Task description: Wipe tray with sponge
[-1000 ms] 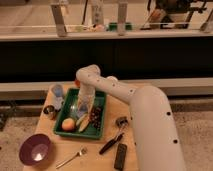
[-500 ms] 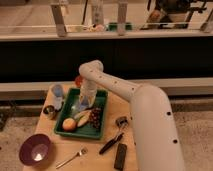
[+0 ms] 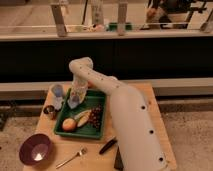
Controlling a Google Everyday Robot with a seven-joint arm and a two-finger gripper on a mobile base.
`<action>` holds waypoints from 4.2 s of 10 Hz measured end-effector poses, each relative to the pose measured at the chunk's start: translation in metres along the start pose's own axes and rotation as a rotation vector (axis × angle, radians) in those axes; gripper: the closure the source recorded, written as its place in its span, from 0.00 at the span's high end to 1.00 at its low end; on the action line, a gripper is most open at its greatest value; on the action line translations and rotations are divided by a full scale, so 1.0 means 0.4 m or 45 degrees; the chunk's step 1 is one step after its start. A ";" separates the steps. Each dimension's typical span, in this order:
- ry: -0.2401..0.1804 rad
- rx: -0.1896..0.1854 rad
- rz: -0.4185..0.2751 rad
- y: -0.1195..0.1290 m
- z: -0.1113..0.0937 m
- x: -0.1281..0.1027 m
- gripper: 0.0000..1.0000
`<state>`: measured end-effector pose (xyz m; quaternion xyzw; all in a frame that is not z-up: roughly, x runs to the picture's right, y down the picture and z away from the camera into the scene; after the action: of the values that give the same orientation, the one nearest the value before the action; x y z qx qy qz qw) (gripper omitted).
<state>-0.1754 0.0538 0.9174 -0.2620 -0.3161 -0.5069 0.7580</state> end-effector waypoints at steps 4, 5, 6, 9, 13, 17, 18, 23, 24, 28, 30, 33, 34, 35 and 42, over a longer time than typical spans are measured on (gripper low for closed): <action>-0.040 -0.048 -0.078 0.012 0.028 -0.074 0.00; -0.042 -0.057 -0.082 0.031 0.028 -0.098 0.00; -0.043 -0.063 -0.083 0.047 0.029 -0.117 0.00; -0.021 -0.040 -0.013 0.138 0.002 -0.147 0.00; 0.023 0.007 0.086 0.155 -0.047 -0.051 0.00; 0.040 0.019 0.154 0.100 -0.058 0.075 0.00; 0.043 0.024 0.152 0.086 -0.056 0.085 0.00; 0.017 0.035 0.039 0.037 -0.013 0.034 0.00; 0.015 0.023 0.026 0.039 0.000 0.024 0.00; 0.013 0.006 0.014 0.055 0.013 0.016 0.00; 0.013 0.005 0.013 0.054 0.014 0.015 0.00; 0.013 0.006 0.014 0.054 0.013 0.016 0.00; 0.013 0.006 0.014 0.054 0.013 0.016 0.00; 0.013 0.006 0.014 0.054 0.013 0.016 0.00; 0.013 0.005 0.014 0.055 0.013 0.016 0.00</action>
<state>-0.1543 0.0613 0.9239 -0.2595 -0.3118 -0.5033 0.7630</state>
